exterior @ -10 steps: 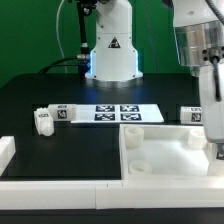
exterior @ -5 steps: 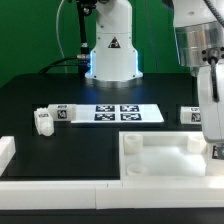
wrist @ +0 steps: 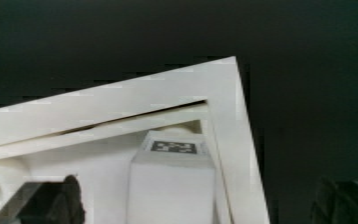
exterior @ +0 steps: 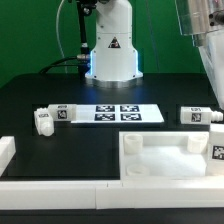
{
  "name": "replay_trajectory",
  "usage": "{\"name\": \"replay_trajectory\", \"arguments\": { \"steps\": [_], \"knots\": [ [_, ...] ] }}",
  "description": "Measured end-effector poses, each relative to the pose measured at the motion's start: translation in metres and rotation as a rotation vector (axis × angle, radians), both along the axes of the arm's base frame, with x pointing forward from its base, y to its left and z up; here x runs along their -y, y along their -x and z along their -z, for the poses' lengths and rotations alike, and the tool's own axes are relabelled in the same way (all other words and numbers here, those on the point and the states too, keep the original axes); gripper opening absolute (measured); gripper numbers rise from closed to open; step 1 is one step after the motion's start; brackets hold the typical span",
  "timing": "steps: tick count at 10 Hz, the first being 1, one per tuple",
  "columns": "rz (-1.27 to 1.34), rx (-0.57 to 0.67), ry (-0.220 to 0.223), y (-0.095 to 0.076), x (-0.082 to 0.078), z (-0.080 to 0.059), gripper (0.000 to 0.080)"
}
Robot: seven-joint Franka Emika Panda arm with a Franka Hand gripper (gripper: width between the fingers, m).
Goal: Assemble square table
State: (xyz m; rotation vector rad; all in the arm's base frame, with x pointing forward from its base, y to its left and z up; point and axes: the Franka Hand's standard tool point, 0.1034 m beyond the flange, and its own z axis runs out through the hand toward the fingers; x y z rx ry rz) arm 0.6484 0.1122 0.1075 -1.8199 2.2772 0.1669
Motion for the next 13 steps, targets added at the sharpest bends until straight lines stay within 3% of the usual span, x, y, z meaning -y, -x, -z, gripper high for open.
{"name": "replay_trajectory", "arguments": {
  "steps": [2,6,10,11,13],
  "knots": [
    [-0.031,-0.001,0.002,0.001,0.000,0.000,0.0649],
    [-0.337,0.031,0.003,0.012,-0.012,-0.016,0.0649],
    [-0.405,0.046,0.008,0.012,-0.010,-0.013,0.0649],
    [-0.441,0.057,0.011,0.013,-0.008,-0.014,0.0649],
    [-0.541,0.081,0.024,0.027,0.013,-0.016,0.0649]
  ]
}}
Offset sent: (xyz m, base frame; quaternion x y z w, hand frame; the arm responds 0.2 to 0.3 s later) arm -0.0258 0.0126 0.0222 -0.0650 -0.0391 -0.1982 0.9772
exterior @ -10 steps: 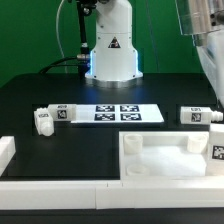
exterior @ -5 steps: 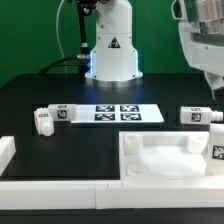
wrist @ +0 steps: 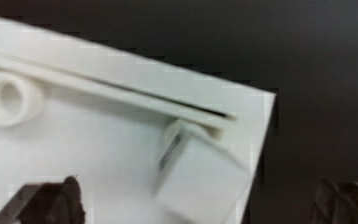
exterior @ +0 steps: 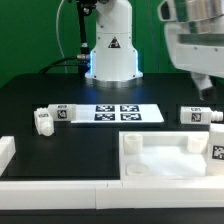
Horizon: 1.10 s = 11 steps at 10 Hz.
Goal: Assemble square table
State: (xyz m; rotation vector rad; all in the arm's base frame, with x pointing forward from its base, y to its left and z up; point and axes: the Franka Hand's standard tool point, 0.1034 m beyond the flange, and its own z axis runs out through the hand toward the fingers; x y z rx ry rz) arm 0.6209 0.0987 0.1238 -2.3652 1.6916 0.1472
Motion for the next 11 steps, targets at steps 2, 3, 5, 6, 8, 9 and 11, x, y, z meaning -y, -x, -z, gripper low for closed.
{"name": "replay_trajectory", "arguments": {
  "steps": [2,3,5,6,8,9,11],
  "knots": [
    [-0.191,0.078,0.019,0.002,0.030,-0.001,0.0649],
    [-0.234,0.085,0.026,0.003,0.029,-0.001,0.0649],
    [-0.269,0.093,0.027,0.003,0.028,0.000,0.0649],
    [-0.271,0.091,0.027,0.004,0.027,0.001,0.0649],
    [-0.123,0.029,0.013,0.028,0.002,0.011,0.0649],
    [-0.088,0.021,0.001,0.033,-0.001,0.011,0.0649],
    [-0.094,0.038,0.007,0.026,0.006,0.007,0.0649]
  ]
}}
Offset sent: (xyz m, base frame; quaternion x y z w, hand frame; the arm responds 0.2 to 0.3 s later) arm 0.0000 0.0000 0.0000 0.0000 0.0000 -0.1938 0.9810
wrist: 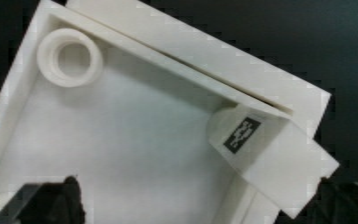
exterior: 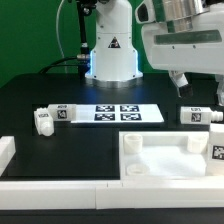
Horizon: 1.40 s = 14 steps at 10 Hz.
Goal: Assemble square table
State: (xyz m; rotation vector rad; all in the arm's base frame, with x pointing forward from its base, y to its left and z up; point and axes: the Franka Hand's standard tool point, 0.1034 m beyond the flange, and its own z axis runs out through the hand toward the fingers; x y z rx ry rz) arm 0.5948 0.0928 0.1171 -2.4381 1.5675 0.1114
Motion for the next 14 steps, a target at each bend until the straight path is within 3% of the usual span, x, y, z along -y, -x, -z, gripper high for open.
{"name": "replay_trajectory", "arguments": {
  "steps": [2,5,6,10,13,14],
  "knots": [
    [0.052,-0.005,-0.003,0.003,-0.002,0.001,0.0649],
    [0.276,-0.056,-0.007,0.070,-0.013,0.009,0.0649],
    [0.322,-0.069,-0.015,0.077,-0.018,0.013,0.0649],
    [0.329,-0.072,-0.016,0.080,-0.019,0.015,0.0649],
    [0.425,-0.155,0.005,0.132,-0.038,0.042,0.0649],
    [0.454,-0.170,0.011,0.136,-0.045,0.046,0.0649]
  ]
}}
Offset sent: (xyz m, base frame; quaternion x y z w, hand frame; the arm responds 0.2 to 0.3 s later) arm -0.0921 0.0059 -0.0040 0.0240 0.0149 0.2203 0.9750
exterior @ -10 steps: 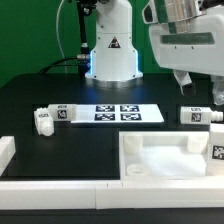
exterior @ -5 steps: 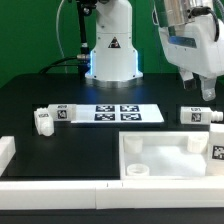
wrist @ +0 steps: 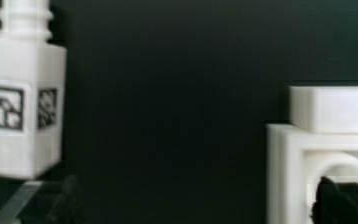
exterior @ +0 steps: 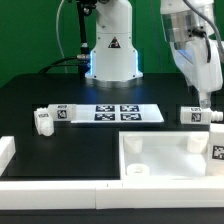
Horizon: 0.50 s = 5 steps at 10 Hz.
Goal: Assemble square table
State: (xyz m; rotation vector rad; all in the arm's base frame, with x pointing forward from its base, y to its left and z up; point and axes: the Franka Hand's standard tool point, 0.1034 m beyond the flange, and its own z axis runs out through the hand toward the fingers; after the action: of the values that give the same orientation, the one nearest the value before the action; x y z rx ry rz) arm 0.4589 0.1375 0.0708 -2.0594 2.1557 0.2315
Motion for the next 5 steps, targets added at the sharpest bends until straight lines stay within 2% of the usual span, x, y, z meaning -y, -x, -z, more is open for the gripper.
{"name": "replay_trajectory", "arguments": {
  "steps": [4,5],
  "knots": [
    [-0.004,0.001,0.000,0.002,0.000,0.001,0.0649],
    [0.040,-0.015,0.006,0.018,-0.003,0.007,0.0649]
  ]
}}
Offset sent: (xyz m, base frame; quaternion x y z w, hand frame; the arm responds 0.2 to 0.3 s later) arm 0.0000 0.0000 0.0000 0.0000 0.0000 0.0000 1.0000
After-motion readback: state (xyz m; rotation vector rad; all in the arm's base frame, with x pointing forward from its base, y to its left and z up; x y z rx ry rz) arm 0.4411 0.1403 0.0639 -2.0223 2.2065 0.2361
